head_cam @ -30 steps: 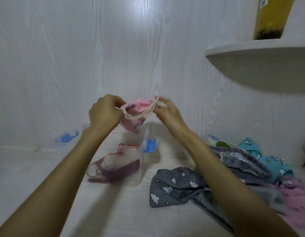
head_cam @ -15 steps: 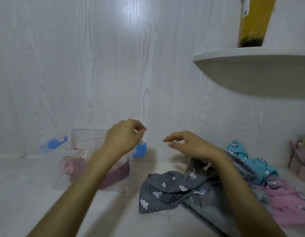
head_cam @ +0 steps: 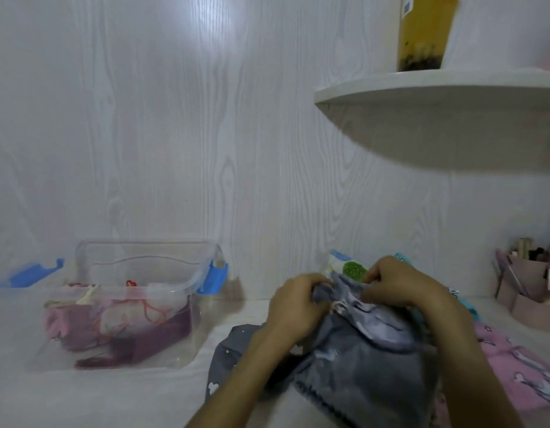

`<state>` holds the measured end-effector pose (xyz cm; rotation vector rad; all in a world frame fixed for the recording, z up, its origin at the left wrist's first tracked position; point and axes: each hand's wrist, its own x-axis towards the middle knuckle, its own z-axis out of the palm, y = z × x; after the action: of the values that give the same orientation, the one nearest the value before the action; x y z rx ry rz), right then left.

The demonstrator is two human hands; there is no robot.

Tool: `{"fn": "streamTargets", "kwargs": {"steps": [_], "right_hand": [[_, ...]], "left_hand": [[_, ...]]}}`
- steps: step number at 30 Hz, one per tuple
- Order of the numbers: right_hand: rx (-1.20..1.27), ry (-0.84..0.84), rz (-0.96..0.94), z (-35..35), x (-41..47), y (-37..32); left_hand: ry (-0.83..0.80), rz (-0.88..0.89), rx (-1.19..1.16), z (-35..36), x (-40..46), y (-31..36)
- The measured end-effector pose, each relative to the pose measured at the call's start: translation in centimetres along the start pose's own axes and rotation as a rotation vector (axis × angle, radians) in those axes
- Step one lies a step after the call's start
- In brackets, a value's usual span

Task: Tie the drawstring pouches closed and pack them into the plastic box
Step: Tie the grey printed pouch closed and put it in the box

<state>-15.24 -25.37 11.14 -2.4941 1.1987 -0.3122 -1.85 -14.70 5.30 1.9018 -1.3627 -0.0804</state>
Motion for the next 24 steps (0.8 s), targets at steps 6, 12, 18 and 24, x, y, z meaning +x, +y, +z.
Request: {"fn": "streamTargets", "kwargs": {"steps": [6,12,18,24], "right_hand": [[0.587,0.241,-0.262,0.8,-0.4,-3.1],[0.808,0.158,-0.142,3.9,0.2,-4.8],[1.079,-0.061,-0.122,3.0,-0.3,-4.9],[1.191,-0.232,-0.182,1.9,-0.3,-4.1]], "left_hand": [[0.379,0.131,0.14,-5.8,-0.3,-0.9],[0.234,0.016,0.255,-7.2,-2.2,-2.0],[0.058,-0.01,0.202,-6.0,-2.1,-2.7],[0.322,0.2,0.33,-6.3,-2.1,-1.2]]}}
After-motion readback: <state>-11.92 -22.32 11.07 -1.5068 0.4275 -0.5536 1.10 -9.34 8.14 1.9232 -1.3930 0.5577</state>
